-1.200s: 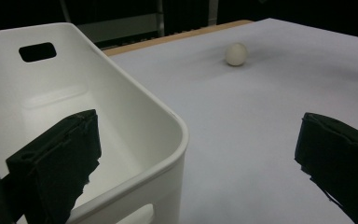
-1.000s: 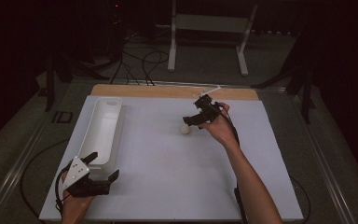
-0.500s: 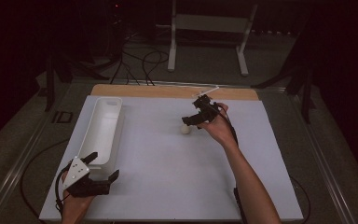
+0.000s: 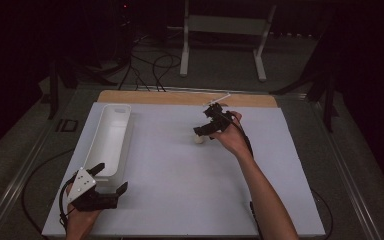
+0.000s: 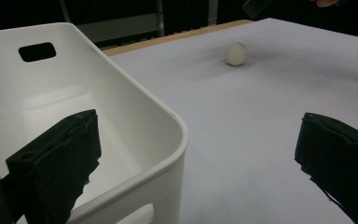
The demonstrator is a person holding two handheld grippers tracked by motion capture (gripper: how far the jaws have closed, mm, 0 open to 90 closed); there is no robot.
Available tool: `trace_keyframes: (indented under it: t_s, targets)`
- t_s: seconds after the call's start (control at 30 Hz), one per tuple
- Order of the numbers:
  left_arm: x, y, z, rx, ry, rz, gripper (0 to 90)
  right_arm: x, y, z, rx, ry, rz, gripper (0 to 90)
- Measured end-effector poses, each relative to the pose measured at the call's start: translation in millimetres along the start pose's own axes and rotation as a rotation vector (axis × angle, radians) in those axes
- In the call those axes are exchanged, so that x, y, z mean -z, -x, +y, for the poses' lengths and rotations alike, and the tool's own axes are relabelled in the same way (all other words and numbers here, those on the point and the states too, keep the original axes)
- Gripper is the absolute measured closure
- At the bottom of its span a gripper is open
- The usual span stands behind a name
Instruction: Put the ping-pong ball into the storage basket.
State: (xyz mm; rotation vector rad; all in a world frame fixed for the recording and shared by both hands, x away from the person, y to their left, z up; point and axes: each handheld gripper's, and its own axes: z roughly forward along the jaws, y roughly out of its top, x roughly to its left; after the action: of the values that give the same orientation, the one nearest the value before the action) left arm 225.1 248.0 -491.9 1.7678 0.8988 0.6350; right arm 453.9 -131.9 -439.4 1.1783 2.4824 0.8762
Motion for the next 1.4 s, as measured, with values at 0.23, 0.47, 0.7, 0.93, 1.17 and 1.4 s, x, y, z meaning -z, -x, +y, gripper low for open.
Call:
trace_keyframes:
  t_s: [0.23,0.47,0.7,0.93,1.17,1.4]
  targets:
    - [0.1,0.0,0.0,0.000,0.000,0.000,0.9,-4.6,-0.8,0.1,0.001,-0.013,-0.003,7.1]
    - [0.1,-0.1,0.1,0.000,-0.001,-0.001,0.9,-9.6,-1.5,-0.4,0.004,-0.027,-0.004,7.1]
    - [0.2,-0.1,0.1,-0.001,-0.001,-0.001,0.9,-13.0,-3.6,0.1,0.005,-0.033,-0.005,7.1]
    - [0.3,-0.1,0.1,-0.001,-0.001,-0.001,0.9,-18.2,-4.4,-0.3,0.013,-0.044,-0.009,7.1]
    - [0.3,-0.1,0.1,0.000,-0.001,-0.001,0.9,-22.2,-5.3,-0.3,0.008,-0.051,-0.004,7.1]
    - [0.3,-0.2,0.0,0.000,0.000,-0.001,0.9,-25.9,-5.8,-0.3,0.006,-0.063,-0.004,7.1]
